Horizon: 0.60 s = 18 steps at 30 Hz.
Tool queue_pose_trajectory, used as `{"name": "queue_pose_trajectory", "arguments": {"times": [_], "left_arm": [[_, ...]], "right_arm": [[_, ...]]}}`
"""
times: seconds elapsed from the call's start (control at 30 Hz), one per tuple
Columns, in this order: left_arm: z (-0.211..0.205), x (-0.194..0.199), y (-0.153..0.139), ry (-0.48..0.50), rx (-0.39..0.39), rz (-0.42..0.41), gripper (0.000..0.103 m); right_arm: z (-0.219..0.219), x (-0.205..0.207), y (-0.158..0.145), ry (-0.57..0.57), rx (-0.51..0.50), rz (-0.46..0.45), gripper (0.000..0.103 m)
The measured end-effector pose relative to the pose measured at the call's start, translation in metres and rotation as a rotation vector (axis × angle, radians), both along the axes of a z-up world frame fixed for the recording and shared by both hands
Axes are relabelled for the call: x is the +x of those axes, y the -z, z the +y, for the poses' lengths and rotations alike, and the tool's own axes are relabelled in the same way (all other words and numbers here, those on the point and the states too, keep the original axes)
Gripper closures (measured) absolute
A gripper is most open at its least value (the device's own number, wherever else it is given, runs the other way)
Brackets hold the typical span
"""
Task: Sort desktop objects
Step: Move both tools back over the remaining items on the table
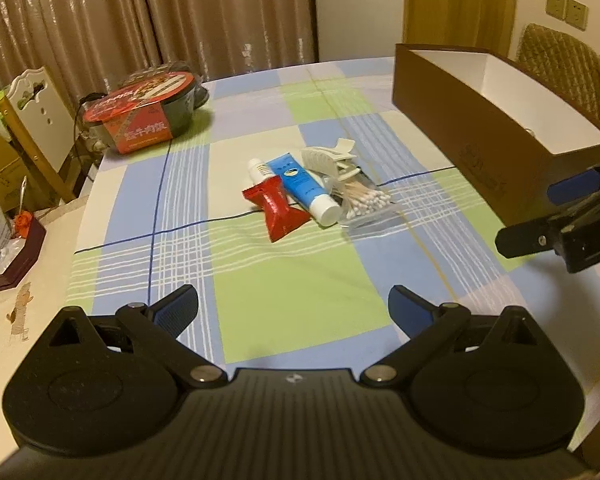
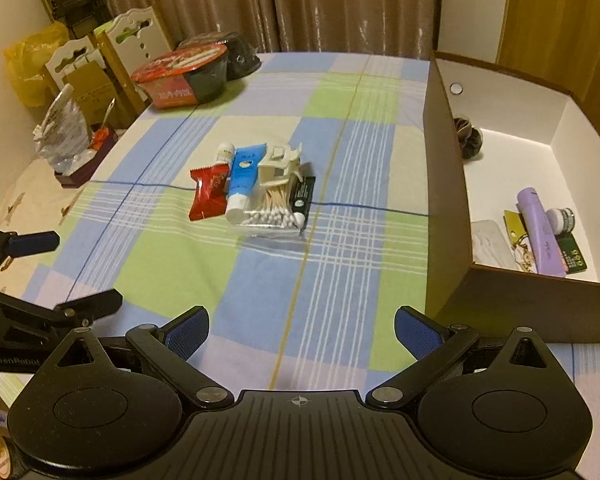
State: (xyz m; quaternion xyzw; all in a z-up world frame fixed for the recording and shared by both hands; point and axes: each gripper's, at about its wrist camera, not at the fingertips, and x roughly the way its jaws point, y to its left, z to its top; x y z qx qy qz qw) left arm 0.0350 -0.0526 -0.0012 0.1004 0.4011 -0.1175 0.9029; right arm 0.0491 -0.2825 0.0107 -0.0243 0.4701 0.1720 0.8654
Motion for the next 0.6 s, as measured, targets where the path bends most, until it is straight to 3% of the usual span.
{"name": "queue_pose_trajectory", "arguments": {"times": [0.6], "left_arm": [[-0.005,0.035,0.001,-0.091,0.036,0.004,0.010]], "right_arm": [[0.021,0.023,0.008,-0.219,0.028,-0.080,0.002]]}}
